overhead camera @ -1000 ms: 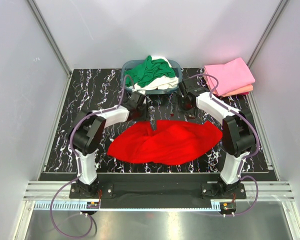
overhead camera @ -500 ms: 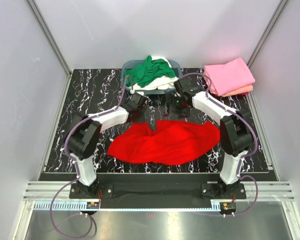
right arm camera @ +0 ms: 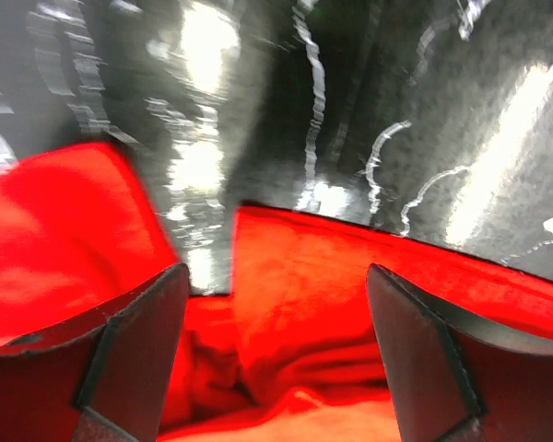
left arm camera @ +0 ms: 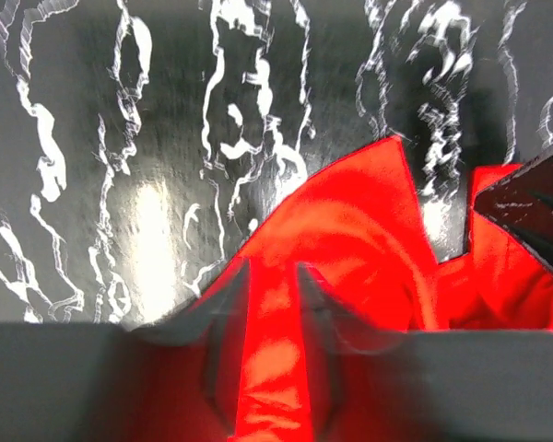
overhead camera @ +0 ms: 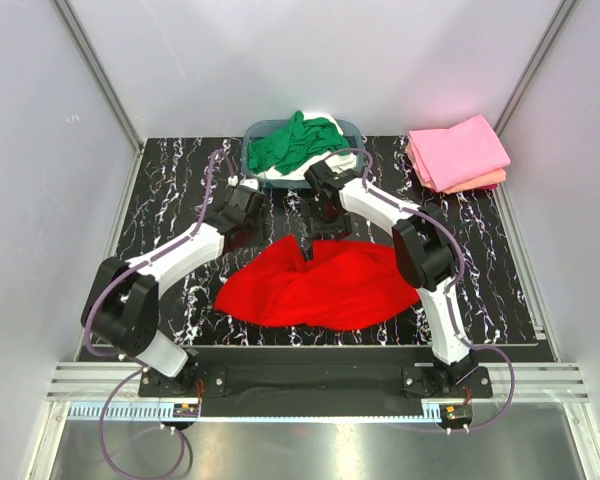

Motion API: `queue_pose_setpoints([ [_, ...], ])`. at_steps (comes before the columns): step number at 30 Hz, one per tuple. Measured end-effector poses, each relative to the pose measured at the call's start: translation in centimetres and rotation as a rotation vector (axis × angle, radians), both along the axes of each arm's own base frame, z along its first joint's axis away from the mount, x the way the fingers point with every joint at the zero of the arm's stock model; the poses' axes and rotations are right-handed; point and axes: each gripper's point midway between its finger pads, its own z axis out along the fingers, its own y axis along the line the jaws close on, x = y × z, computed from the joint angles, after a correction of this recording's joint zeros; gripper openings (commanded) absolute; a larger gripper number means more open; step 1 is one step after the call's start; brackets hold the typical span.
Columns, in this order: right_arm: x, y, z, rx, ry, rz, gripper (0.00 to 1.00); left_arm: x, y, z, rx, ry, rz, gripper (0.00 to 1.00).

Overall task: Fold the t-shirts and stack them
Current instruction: Flatten the tshirt out

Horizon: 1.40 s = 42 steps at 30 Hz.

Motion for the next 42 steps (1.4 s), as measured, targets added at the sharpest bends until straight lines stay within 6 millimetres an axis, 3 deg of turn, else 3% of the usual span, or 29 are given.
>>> queue_pose_setpoints([
  [3,-0.7,-0.7,-1.3,-0.063,0.027,-0.002,0.78,0.0,-0.2,-1.7,-0.001,0.044,-0.017,0.63],
  [7,-1.2,-1.2,-1.9,-0.112,0.038,0.0,0.73,-0.2,-0.4,-4.0,0.009,0.104,-0.029,0.63],
  [14,-1.1,-0.4,-2.7,-0.173,0.024,0.023,0.59,-0.2,-0.5,-4.5,0.007,0.107,-0.032,0.62],
  [18,-1.0,-0.2,-2.8,-0.183,0.013,0.033,0.32,-0.2,-0.5,-4.8,0.005,0.104,-0.032,0.59],
  [19,-1.0,-0.2,-2.8,-0.184,0.011,0.034,0.2,-0.3,-0.5,-5.0,0.005,0.105,-0.032,0.58],
  [22,-0.9,-0.3,-2.8,-0.192,0.005,0.037,0.05,-0.4,-0.4,-5.1,0.006,0.106,-0.033,0.57],
  [29,-0.7,-1.6,-2.3,-0.234,-0.036,0.015,0.01,0.2,-1.5,-4.8,-0.013,0.093,-0.068,0.62],
  [36,-2.2,-5.3,0.4,-0.196,-0.084,-0.071,0.0,3.0,-6.2,-6.0,0.002,0.09,-0.153,0.65],
  [40,-2.5,-6.0,1.8,-0.152,-0.123,-0.1,0.0,3.1,-7.7,-7.7,0.039,0.117,-0.184,0.65],
  [42,-2.5,-5.7,1.6,-0.134,-0.129,-0.1,0.0,3.6,-8.5,-7.7,0.043,0.107,-0.189,0.65],
])
